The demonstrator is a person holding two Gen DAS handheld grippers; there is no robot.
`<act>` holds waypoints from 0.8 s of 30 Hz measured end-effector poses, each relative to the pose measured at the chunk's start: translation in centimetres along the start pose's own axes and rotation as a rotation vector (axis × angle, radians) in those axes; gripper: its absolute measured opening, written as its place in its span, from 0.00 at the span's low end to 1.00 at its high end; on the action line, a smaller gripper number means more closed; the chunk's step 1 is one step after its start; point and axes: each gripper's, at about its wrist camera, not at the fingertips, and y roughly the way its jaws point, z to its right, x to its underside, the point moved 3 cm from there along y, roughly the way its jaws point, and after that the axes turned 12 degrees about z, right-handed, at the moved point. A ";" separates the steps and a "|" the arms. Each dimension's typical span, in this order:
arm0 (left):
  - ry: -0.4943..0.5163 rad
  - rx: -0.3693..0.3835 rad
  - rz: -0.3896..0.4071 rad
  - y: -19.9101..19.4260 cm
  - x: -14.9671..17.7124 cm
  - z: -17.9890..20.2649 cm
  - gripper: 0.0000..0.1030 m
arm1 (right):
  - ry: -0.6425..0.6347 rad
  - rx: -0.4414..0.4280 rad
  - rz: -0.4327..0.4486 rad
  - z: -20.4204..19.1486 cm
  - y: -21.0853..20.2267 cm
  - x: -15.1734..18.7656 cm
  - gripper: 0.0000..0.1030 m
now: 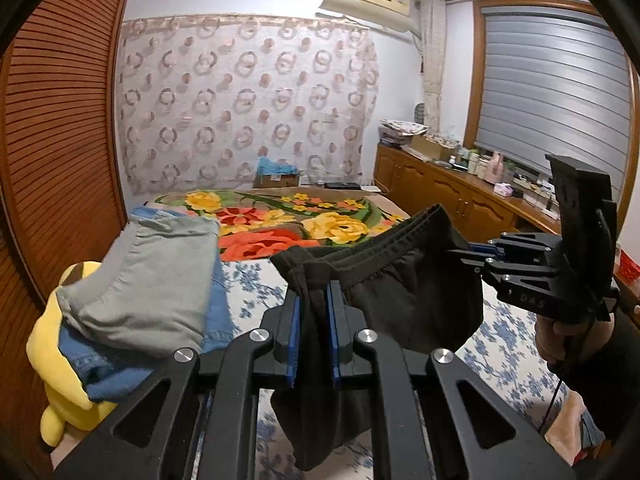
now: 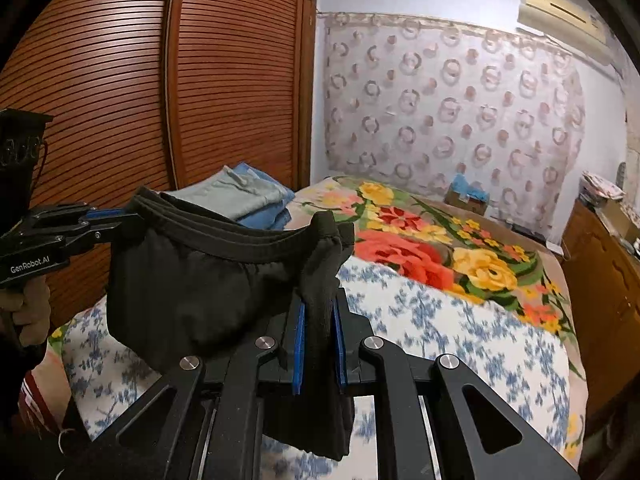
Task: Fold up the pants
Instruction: 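Lift the folded black garment with both tools off the bed, then carry the held garment with both tools toward the stack of folded clothes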
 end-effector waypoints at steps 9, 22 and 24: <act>0.019 -0.051 0.023 1.6 -3.0 -2.1 0.13 | -0.043 -0.022 0.031 1.6 3.5 -2.8 0.12; 0.020 -0.137 0.044 2.9 -4.9 -6.6 0.13 | -0.128 -0.070 0.065 1.1 9.6 -5.0 0.12; 0.012 -0.149 0.044 3.0 -4.8 -7.4 0.13 | -0.152 -0.076 0.074 1.0 10.4 -5.3 0.12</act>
